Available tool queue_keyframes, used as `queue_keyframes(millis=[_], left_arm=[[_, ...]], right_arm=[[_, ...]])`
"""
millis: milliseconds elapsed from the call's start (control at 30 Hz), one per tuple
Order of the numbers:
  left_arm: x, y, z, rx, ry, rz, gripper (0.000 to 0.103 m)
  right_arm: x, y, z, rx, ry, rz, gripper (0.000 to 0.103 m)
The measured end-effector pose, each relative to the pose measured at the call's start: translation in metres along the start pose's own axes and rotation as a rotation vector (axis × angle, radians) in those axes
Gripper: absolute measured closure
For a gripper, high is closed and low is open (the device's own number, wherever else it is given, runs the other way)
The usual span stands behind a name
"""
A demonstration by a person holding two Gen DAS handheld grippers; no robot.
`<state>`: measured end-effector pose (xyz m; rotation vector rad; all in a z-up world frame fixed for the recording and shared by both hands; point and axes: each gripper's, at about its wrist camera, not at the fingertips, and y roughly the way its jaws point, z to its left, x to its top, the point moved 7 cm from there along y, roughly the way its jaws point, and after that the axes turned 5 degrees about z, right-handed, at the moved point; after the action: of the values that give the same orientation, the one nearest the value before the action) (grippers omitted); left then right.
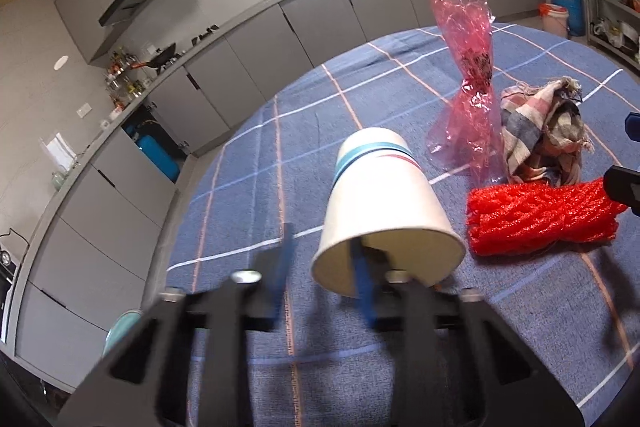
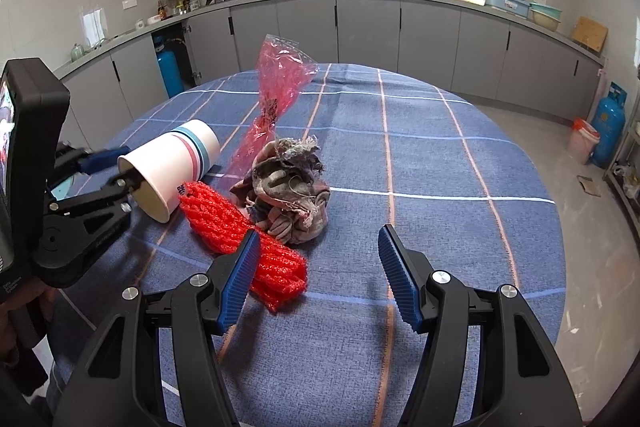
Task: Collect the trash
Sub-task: 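Return to the pile and grasp the white paper cup with the left gripper, then grasp the red mesh net with the right gripper while left holds the cup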
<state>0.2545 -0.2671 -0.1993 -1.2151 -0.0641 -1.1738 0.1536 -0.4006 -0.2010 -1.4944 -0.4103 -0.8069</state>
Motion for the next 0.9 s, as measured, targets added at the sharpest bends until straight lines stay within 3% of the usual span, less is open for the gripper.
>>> queue_keyframes(millis=[33, 133, 467, 533, 733, 900], left_arm=[[-0.001, 0.002, 0.001, -0.006, -0.004, 0.009, 0.096], [-0.002, 0.003, 0.003, -0.005, -0.013, 0.014, 0.099], [-0.018, -0.012, 0.021, 0.008, -0.054, 0.014, 0.099], [-0.023, -0.016, 0.023, 0.017, -0.056, 0.011, 0.099], [-0.033, -0.03, 0.032, 0.04, -0.071, 0.001, 0.099], [-0.04, -0.044, 0.039, 0.057, -0.088, -0.014, 0.099]], right_arm=[[0.0, 0.0, 0.0, 0.002, 0.0, 0.003, 0.042], [0.0, 0.001, 0.001, 0.009, -0.001, 0.009, 0.042], [-0.002, 0.003, 0.016, 0.062, -0.028, 0.033, 0.045], [-0.004, 0.008, 0.018, 0.073, -0.033, 0.063, 0.066], [-0.011, 0.009, 0.033, 0.098, -0.078, 0.102, 0.089], [-0.015, 0.0, 0.045, 0.105, -0.094, 0.091, 0.092]])
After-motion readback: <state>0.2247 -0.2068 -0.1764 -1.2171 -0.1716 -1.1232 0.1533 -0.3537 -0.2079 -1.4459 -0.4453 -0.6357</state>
